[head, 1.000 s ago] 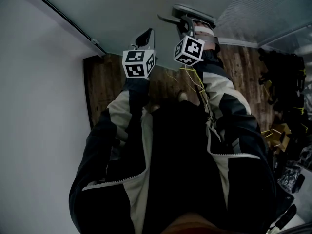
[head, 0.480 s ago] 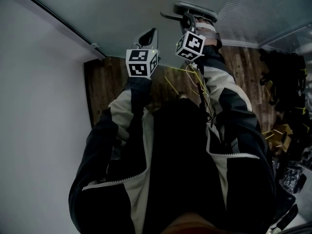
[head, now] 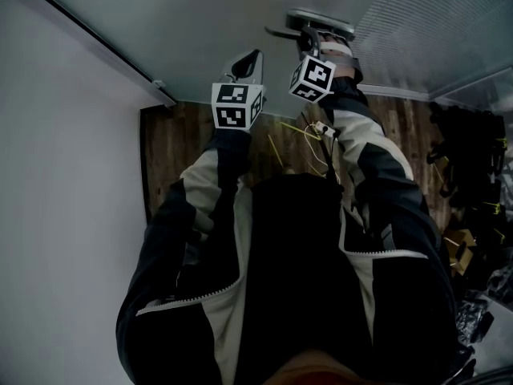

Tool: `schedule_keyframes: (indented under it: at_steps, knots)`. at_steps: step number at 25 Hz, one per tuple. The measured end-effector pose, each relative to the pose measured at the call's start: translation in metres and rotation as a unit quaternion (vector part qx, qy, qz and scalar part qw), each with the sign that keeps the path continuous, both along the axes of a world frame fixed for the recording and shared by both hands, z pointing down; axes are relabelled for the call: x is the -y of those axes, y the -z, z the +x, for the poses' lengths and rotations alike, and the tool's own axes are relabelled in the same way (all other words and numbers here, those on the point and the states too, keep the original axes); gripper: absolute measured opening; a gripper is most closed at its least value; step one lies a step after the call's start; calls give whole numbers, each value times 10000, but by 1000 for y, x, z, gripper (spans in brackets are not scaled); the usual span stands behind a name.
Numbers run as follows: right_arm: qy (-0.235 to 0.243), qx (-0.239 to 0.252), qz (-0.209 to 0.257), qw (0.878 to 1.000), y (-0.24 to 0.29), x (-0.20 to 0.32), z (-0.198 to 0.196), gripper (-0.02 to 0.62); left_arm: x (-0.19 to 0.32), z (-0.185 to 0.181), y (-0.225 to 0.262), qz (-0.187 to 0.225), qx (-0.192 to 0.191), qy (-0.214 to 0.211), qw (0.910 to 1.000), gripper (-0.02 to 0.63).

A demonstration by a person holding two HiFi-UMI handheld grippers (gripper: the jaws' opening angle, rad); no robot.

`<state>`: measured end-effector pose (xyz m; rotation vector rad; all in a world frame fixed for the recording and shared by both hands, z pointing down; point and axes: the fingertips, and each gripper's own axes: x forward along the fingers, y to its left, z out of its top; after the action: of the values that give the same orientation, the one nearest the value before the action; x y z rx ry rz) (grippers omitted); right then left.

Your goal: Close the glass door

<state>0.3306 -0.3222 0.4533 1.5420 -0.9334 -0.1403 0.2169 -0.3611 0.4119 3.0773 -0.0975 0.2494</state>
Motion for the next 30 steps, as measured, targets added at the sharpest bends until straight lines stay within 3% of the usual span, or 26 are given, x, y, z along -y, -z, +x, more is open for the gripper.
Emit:
schedule_keyframes:
  at_steps: [10,30]
  knots:
    - [214,-89,-278,9993,-7,30,74,130,8,46,2,24,76,244,9997,5]
    - [386,-355,-737,9959,-3,79,168,126,31,61,-9,162,340,852,9957,5]
